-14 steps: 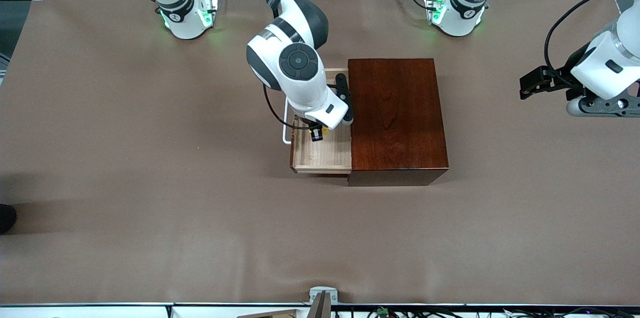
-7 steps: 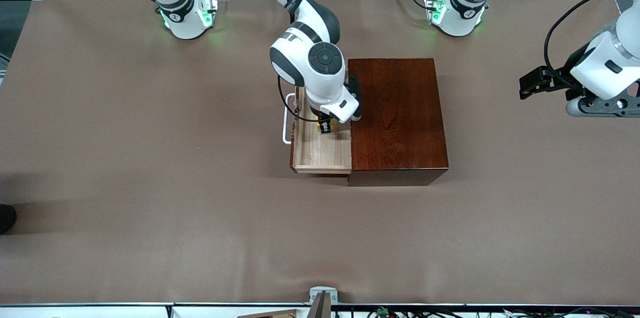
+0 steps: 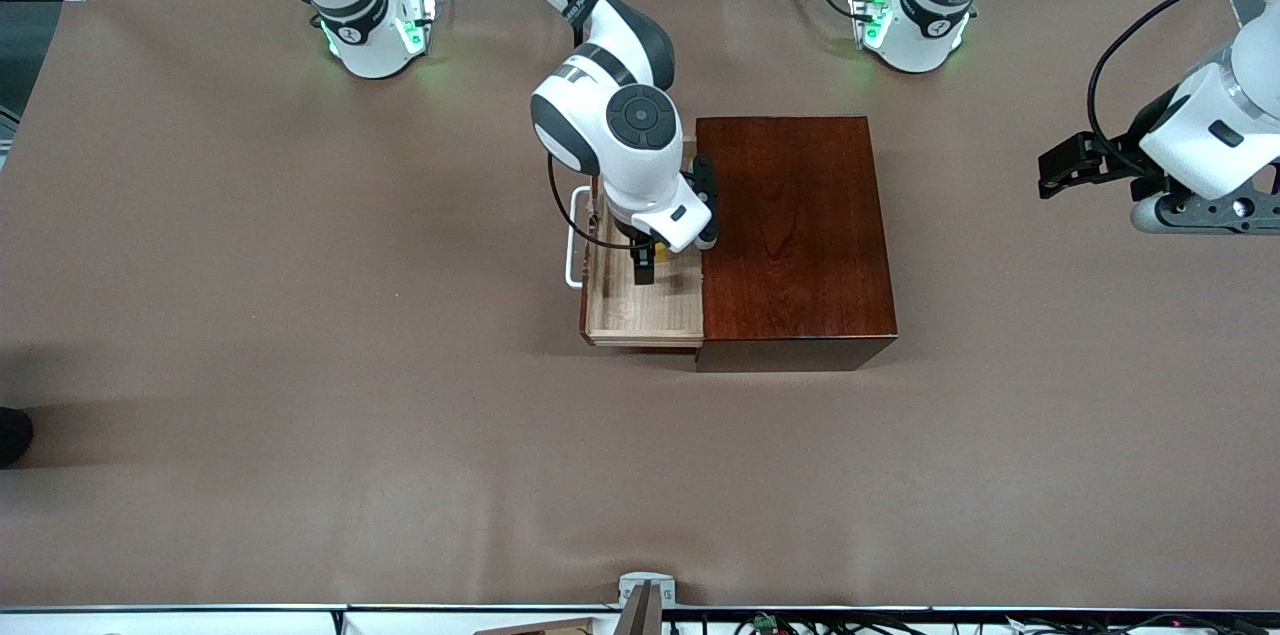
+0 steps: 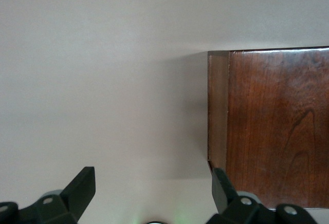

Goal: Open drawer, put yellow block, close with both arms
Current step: 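Lower the yellow cube into the open drawer with the right gripper, then open the right gripper and lift it away from the drawer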

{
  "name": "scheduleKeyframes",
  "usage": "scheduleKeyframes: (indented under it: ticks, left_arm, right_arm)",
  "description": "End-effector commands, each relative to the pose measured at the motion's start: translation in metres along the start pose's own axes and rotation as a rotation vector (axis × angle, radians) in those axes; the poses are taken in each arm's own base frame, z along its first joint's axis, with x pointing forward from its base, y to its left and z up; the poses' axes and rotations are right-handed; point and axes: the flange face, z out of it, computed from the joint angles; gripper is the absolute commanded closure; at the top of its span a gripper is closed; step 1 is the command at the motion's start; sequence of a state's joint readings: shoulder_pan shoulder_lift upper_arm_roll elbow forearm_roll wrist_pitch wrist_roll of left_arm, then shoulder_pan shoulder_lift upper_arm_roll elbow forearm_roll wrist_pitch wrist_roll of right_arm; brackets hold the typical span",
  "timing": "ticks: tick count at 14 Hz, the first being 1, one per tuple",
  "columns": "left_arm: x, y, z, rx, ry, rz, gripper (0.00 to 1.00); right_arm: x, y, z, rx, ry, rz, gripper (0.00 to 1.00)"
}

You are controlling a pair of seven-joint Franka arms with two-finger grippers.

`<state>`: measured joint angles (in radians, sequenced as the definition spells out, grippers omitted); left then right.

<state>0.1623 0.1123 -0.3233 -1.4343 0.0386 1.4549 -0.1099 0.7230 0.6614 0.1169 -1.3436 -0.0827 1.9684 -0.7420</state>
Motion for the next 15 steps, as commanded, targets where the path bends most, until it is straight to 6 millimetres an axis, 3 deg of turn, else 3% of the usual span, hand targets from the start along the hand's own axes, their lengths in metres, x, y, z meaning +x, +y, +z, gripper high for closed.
scheduleKeyframes:
  ticks: [1,2,4,9,12,15]
  left_arm:
    - [-0.002,0.002,0.000,-0.016,0.004,0.005,0.00]
    - [-0.002,0.004,0.000,-0.015,0.002,0.006,0.00]
    - [-0.003,0.005,-0.002,-0.017,0.005,0.006,0.00]
    - [-0.003,0.020,-0.001,-0.022,0.003,0.048,0.00]
    - [-0.007,0.067,0.006,-0.022,-0.010,0.125,0.00]
    - [-0.024,0.149,0.017,-0.021,-0.032,0.270,0.00]
  right_arm:
    - [-0.013,0.001,-0.038,0.002,-0.015,0.067,0.00]
    - [-0.017,0.002,-0.042,0.004,-0.019,0.095,0.00]
    - [-0.042,0.015,-0.070,-0.004,-0.018,0.195,0.00]
    - [-0.158,0.087,-0.111,-0.012,0.023,0.461,0.00]
    - [-0.243,0.128,-0.123,-0.030,0.037,0.652,0.00]
    - [-0.325,0.157,-0.124,-0.043,0.038,0.796,0.00]
